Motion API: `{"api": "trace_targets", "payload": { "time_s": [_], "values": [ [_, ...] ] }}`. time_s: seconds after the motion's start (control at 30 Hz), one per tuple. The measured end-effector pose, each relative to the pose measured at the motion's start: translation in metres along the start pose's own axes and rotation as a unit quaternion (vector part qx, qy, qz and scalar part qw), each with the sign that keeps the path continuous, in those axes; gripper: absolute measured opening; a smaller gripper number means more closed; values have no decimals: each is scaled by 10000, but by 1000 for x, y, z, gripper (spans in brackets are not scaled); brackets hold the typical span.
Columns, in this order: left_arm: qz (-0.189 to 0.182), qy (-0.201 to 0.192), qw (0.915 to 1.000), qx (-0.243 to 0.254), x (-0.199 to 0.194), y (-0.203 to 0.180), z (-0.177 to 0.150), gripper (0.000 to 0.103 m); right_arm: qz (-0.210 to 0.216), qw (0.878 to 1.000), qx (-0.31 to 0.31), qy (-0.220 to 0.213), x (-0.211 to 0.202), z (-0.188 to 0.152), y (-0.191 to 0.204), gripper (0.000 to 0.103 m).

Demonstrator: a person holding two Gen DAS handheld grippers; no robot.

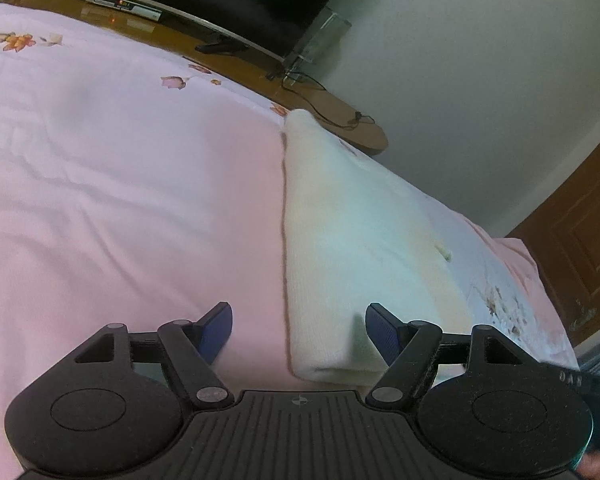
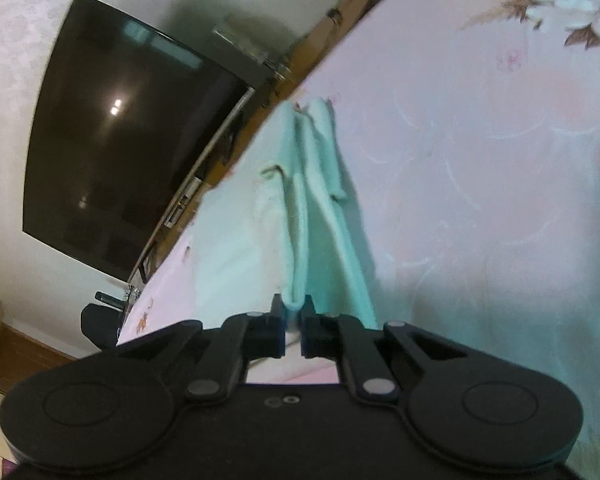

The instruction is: Fold small clothes

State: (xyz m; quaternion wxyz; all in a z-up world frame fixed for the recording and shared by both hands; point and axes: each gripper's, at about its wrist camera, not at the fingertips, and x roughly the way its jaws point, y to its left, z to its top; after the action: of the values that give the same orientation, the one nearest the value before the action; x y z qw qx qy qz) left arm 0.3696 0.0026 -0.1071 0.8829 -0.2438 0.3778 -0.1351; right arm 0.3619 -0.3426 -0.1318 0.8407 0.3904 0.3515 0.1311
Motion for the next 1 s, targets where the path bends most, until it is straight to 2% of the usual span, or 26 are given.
{"api": "trace_targets", "payload": {
  "time_s": [0.17,0.23,0.27,0.4,0.53,0.67,0.8,0.9,1.0],
  "values": [
    [-1,-99,9999,68,1,3,15,73,-98,9997,-112,181,7,-3,-2,8],
    [-9,-180,9998,114,3,3,30,73,-98,9991,-406,-69,1,7,6,24],
    [-11,-224,9997,130,7,2,38,73,-118,9976,-597,-319,-4,17,12,27],
    [-1,-234,9996,134,27,0,61,73,83,9945,-868,-578,9,57,21,28],
    [19,-168,9997,150,45,-4,70,73,41,9956,-904,-248,47,83,17,28],
    [12,-115,9998,183,55,-7,69,73,-47,9948,-1018,-9,66,82,14,30],
    [52,-44,9998,189,60,-4,66,73,-80,9935,-1138,-60,65,78,18,32],
    [90,7,9998,175,62,-1,62,73,-71,9926,-1209,-111,65,77,19,38],
    [105,10,9997,222,62,0,61,73,30,9930,-1180,45,70,79,18,43]
  ]
}}
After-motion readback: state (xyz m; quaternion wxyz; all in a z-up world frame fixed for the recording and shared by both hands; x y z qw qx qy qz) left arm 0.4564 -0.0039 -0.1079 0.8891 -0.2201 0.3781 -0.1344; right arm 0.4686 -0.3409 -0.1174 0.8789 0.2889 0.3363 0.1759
